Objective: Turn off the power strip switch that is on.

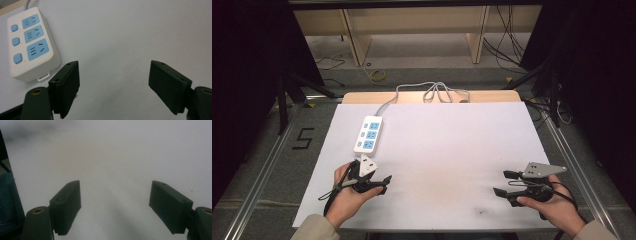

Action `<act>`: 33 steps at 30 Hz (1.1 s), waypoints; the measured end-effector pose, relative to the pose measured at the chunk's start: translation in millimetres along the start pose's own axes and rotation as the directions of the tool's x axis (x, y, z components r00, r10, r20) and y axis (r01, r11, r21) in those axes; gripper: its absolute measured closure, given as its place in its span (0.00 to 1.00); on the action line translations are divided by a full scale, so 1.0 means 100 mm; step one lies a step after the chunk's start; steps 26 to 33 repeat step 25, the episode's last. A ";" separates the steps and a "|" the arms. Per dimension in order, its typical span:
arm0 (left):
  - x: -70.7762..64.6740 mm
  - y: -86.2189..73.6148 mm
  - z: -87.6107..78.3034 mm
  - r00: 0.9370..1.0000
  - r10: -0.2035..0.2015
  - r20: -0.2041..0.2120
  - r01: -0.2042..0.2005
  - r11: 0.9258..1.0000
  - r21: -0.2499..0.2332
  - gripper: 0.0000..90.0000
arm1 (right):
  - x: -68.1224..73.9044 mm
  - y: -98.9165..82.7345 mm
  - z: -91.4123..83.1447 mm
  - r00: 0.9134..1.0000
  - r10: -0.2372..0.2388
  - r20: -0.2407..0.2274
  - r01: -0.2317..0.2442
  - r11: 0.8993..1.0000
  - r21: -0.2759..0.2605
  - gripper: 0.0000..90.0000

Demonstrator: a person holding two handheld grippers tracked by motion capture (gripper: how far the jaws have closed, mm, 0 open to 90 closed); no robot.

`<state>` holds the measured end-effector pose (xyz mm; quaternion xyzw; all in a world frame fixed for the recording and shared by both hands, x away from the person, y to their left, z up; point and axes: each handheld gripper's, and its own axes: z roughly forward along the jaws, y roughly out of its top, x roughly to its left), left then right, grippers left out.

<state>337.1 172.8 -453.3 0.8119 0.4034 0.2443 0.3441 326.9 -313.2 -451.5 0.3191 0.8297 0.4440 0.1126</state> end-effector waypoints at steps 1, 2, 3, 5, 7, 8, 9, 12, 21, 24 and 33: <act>-0.01 -0.02 -0.01 1.000 0.000 0.001 0.000 1.000 0.001 0.28 | 0.00 0.00 0.00 1.000 -0.001 -0.001 0.001 1.000 0.000 0.29; -0.01 -0.03 -0.02 1.000 -0.001 0.002 0.001 1.000 0.000 0.27 | 0.00 0.00 0.00 1.000 -0.001 -0.001 0.001 1.000 0.001 0.29; -0.02 -0.05 -0.03 1.000 -0.002 0.003 0.002 1.000 -0.001 0.28 | 0.00 0.00 0.00 1.000 -0.005 -0.001 0.005 1.000 0.002 0.29; -0.03 -0.08 -0.06 1.000 -0.001 -0.001 0.001 1.000 -0.001 0.28 | 0.00 0.00 0.00 1.000 -0.006 0.000 0.006 1.000 0.001 0.29; -0.05 -0.11 -0.08 1.000 0.007 -0.007 -0.007 1.000 0.000 0.28 | 0.00 0.00 0.00 1.000 -0.007 0.001 0.007 1.000 0.001 0.29; -0.06 -0.12 -0.09 1.000 0.012 -0.005 -0.012 1.000 0.002 0.28 | 0.00 0.00 -0.01 1.000 -0.008 0.000 0.008 1.000 0.002 0.29; -0.07 -0.13 -0.10 1.000 0.017 -0.003 -0.017 1.000 0.005 0.28 | 0.01 0.00 -0.01 1.000 -0.009 0.000 0.009 1.000 0.003 0.29; -0.06 -0.15 -0.11 0.999 0.033 -0.016 -0.033 0.999 0.011 0.28 | 0.01 0.01 0.00 1.000 -0.013 -0.001 0.013 1.000 0.003 0.29; -0.03 -0.15 -0.11 0.999 0.039 -0.032 -0.039 0.999 0.000 0.28 | 0.00 0.00 0.00 1.000 -0.015 0.002 0.015 1.000 0.006 0.29; -0.02 -0.14 -0.11 0.998 0.044 -0.035 -0.044 0.999 0.002 0.28 | 0.00 0.00 0.00 1.000 -0.015 0.002 0.015 1.000 0.007 0.29; -0.02 -0.14 -0.11 0.999 0.042 -0.035 -0.042 0.999 0.001 0.28 | 0.00 0.00 0.00 1.000 -0.015 0.003 0.015 1.000 0.007 0.29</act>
